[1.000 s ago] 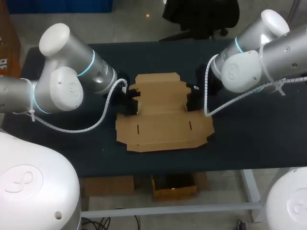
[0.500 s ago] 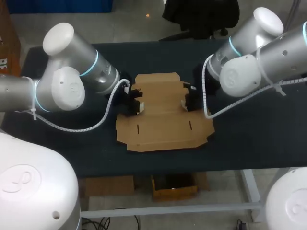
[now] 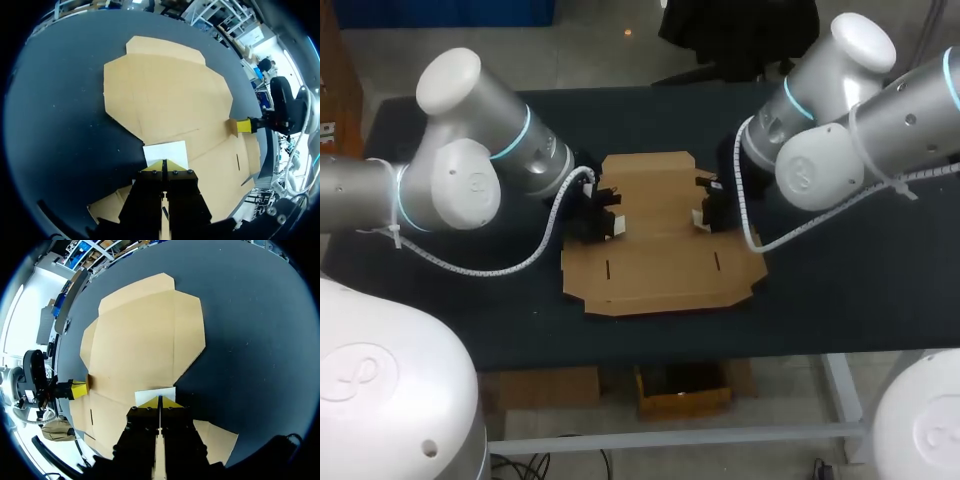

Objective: Assemble the packaging by folding the flat box into shape, placing the metal phone stand inside, and closing the box properly

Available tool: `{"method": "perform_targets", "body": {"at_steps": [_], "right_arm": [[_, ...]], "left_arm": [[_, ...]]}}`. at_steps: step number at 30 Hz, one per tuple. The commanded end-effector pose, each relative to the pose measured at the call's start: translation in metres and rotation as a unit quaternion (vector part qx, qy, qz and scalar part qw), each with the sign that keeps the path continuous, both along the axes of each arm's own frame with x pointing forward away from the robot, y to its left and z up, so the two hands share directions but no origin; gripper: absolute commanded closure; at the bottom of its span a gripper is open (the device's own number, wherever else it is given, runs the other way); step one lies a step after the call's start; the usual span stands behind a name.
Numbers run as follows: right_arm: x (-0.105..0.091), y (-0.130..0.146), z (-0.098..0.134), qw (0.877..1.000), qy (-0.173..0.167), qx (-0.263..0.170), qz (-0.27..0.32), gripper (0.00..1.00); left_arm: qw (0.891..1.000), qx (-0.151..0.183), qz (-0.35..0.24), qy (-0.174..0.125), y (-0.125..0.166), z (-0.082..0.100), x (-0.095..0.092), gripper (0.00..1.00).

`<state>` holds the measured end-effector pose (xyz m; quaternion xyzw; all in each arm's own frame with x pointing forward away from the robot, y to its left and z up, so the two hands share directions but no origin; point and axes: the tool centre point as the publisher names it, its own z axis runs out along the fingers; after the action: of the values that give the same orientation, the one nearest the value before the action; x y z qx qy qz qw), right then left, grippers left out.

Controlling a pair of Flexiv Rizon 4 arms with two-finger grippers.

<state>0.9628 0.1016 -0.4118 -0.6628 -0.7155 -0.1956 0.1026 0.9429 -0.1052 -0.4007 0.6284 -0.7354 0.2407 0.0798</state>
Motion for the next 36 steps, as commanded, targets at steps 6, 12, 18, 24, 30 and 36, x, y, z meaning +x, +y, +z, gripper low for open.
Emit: {"method": "perform_targets", "body": {"at_steps": [6,12,18,24,30,36], "right_arm": [[0.0,0.005,-0.006,1.0,0.003,-0.019,-0.008,1.0],[0.001,0.006,-0.011,0.999,0.009,-0.03,-0.013,1.0],[0.002,0.006,-0.017,0.999,0.023,-0.039,-0.021,1.0],[0.001,0.004,-0.02,0.998,0.032,-0.046,-0.026,1.0],[-0.001,0.002,-0.019,0.998,0.036,-0.042,-0.031,1.0],[-0.004,-0.009,-0.002,0.999,0.021,-0.015,-0.035,1.0]], "left_arm": [[1.0,0.01,-0.002,0.006,-0.009,-0.005,0.004,1.0],[1.0,0.016,-0.002,0.007,-0.012,-0.009,0.007,1.0],[1.0,0.02,0.004,0.014,-0.011,-0.015,0.009,1.0],[0.999,0.022,0.01,0.022,-0.008,-0.019,0.01,1.0],[0.999,0.025,0.012,0.022,-0.005,-0.017,0.008,1.0],[1.0,0.022,0.014,0.008,0.002,-0.004,0.005,1.0]]}}
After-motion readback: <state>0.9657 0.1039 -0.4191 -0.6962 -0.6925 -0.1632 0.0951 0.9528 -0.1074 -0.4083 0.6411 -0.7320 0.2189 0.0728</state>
